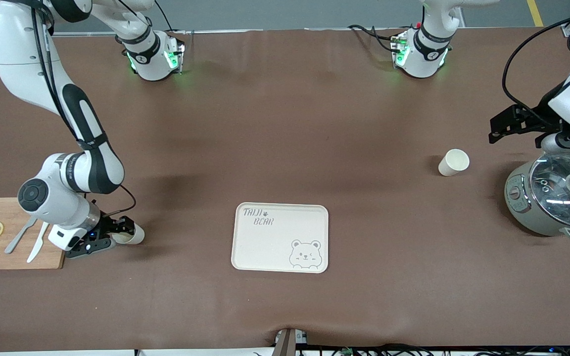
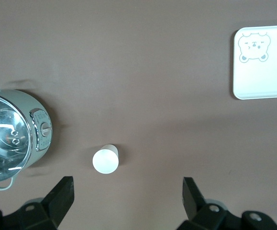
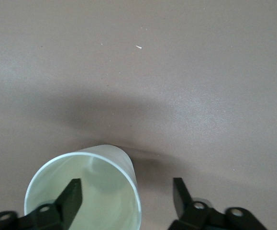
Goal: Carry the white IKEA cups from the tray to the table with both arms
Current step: 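Open the right gripper to release the cup and withdraw it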
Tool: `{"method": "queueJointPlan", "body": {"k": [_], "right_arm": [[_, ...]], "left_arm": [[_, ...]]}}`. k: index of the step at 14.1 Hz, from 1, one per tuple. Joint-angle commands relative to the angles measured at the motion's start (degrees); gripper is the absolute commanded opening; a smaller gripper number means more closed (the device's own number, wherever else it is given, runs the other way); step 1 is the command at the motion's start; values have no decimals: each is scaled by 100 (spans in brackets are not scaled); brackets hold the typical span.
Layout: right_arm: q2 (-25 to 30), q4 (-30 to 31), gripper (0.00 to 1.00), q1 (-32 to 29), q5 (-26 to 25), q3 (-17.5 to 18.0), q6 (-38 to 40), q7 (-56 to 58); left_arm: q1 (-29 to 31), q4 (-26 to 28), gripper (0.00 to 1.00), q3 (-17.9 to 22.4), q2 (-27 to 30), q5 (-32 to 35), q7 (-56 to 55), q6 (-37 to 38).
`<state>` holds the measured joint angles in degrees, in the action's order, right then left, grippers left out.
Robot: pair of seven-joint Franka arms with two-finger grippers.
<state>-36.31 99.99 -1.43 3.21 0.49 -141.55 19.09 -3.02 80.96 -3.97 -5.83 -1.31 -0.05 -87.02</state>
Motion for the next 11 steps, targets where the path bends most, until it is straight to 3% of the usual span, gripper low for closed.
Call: {"method": "queueJointPlan", "body": {"k": [1, 5, 11], "right_arm": [[54, 3, 100, -59, 75, 66, 5, 173], [168, -163, 100, -77, 75, 66, 425, 192], [511, -1120, 100, -164, 75, 39, 2173, 192]], "left_arm": [[-31, -133, 100, 1, -24, 279, 128, 133], [-40, -133, 100, 1, -33, 377, 269, 133], [-49, -116, 100, -16, -68, 395, 452, 352]]}}
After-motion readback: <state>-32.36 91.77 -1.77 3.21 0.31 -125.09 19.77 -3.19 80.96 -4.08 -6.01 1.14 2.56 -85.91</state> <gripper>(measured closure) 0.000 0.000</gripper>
